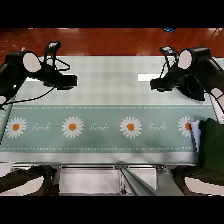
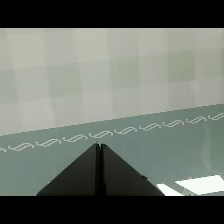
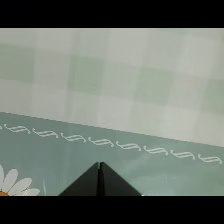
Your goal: Fold the shirts.
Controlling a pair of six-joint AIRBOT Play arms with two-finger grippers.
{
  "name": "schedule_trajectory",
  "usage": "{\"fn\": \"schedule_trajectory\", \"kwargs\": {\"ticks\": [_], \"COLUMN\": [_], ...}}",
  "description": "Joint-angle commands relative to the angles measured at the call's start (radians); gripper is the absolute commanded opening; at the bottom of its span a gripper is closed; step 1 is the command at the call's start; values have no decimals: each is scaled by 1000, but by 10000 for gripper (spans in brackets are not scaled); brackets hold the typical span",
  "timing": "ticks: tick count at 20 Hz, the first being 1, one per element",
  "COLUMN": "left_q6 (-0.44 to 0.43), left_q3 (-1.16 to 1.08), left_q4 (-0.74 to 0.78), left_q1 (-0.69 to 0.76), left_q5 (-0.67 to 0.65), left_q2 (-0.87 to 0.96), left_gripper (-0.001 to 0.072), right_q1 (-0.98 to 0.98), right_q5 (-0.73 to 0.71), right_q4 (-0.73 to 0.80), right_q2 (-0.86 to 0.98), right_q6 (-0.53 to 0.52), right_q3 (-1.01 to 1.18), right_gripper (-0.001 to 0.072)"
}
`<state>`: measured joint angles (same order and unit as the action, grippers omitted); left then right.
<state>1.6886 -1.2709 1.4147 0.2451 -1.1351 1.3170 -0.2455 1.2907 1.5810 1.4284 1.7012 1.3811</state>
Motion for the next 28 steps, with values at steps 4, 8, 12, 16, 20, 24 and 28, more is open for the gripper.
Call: {"fn": "schedule_trajectory", "kwargs": {"ticks": [4,8,12,16,20,24,28], "left_q6": [0,0,0,0,0,0,1], "left_q3": [0,0,0,0,0,0,-5], "left_q4": [0,0,0,0,0,2,193], "left_q1": [0,0,0,0,0,-16,-51], "left_q5": [0,0,0,26,142,176,182], "left_q2": [1,1,1,1,1,1,0], "left_gripper": [24,24,24,24,24,154,507], "right_q1": [-1,-1,-1,-1,-1,0,12], "right_q5": [0,0,-92,-287,-463,-492,-468], "right_q4": [0,0,19,25,44,48,427], "right_q2": [-1,-1,-1,-1,-3,-16,-26], "right_q6": [0,0,-16,-16,-16,-15,93], "right_q3": [0,0,0,0,1,1,3], "right_gripper": [23,23,23,23,23,129,423]}}
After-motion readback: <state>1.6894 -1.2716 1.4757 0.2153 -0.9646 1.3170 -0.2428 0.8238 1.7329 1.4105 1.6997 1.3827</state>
